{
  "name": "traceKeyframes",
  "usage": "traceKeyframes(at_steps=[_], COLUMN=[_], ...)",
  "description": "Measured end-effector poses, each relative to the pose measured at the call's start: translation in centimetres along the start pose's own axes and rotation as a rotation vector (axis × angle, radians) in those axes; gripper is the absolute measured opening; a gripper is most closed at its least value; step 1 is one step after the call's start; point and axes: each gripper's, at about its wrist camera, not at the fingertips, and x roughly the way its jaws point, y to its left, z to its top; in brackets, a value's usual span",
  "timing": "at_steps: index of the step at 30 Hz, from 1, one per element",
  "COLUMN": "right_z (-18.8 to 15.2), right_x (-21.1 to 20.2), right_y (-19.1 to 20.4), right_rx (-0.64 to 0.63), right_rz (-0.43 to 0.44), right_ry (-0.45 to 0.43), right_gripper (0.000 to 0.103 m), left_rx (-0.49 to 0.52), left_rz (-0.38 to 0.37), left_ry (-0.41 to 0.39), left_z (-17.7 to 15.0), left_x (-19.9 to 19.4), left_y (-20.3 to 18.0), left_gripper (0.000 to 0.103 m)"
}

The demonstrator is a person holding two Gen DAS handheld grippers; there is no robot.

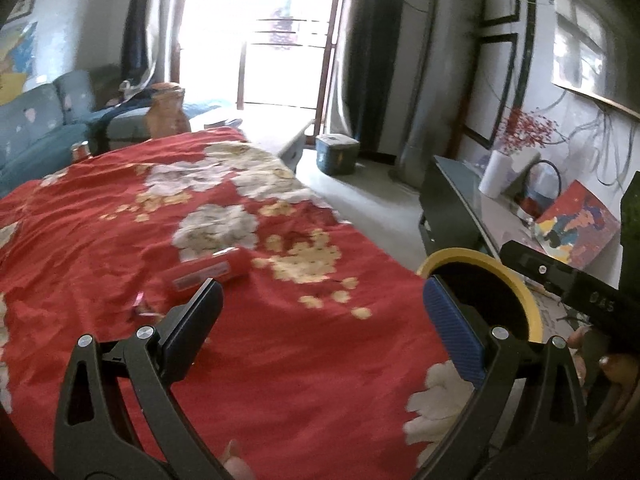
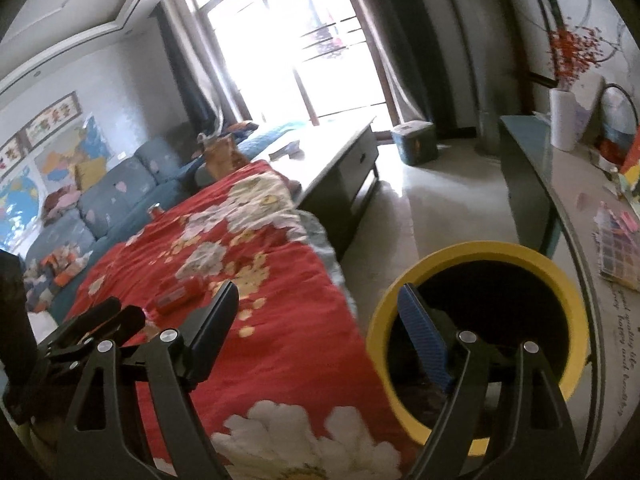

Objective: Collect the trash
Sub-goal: 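Move both tools back over the bed toward the cookie wrapper and red tube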

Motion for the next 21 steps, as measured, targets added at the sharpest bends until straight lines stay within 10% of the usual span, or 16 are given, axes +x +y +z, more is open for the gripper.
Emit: traceKeyframes(at_steps=[21], right_z=[2.0], right_x=[9.8], right_y=[9.8], right_rx=[-0.223], right_rz=[0.199], right_ry=[0.184], right_gripper=[0.080], left_rx=[-0.335], left_rz=[0.054], left_ry=[0.126], left_z=[-2.9], left_x=[2.0], left_y=[11.4], left_gripper=[0.081])
